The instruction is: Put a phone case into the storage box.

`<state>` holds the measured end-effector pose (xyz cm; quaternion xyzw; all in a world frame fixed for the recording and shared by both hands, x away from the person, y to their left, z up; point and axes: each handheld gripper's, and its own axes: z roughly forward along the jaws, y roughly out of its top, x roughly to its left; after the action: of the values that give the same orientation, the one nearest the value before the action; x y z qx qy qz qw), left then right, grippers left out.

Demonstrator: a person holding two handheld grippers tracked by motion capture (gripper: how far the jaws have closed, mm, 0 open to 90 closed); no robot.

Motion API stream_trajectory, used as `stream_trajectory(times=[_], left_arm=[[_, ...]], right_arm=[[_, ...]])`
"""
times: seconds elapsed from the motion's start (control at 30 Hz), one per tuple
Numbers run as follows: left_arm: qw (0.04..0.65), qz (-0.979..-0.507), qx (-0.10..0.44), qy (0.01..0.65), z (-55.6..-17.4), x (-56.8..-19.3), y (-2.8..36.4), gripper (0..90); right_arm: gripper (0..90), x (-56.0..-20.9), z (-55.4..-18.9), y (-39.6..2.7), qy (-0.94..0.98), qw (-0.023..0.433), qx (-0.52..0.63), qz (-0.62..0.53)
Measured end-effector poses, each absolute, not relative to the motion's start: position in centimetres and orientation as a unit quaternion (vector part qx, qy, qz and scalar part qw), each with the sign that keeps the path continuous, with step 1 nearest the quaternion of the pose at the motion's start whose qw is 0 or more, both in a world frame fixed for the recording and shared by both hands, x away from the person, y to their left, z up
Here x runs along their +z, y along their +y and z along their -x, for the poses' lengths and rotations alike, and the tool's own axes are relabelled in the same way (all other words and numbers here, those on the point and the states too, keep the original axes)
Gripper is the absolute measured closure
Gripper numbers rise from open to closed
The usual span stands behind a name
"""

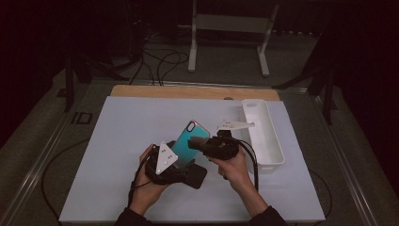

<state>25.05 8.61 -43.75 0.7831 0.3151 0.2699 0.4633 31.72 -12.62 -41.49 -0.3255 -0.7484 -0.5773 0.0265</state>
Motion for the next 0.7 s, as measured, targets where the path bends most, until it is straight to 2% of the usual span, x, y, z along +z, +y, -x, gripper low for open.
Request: stream_trajectory(times=[0.3, 0.47, 0.7], left_arm=[[0.456, -0.785, 0.273, 0.318, -25.06, -43.89, 8.42, 17.1], [0.433, -0.791, 0.287, 0.324, -25.17, -44.11, 7.89, 16.6], [0.445, -0.793, 0.256, 0.329, -25.53, -44.34, 8.4, 14.2]], right_arm=[[81.9, -41.57, -31.63, -12.48, -0.745, 0.043, -0.583, 0.32], [85.9, -41.68, -31.44, -12.18, -0.748, 0.04, -0.582, 0.317], [86.4, -41.55, -31.03, -11.77, -0.761, 0.018, -0.573, 0.302]])
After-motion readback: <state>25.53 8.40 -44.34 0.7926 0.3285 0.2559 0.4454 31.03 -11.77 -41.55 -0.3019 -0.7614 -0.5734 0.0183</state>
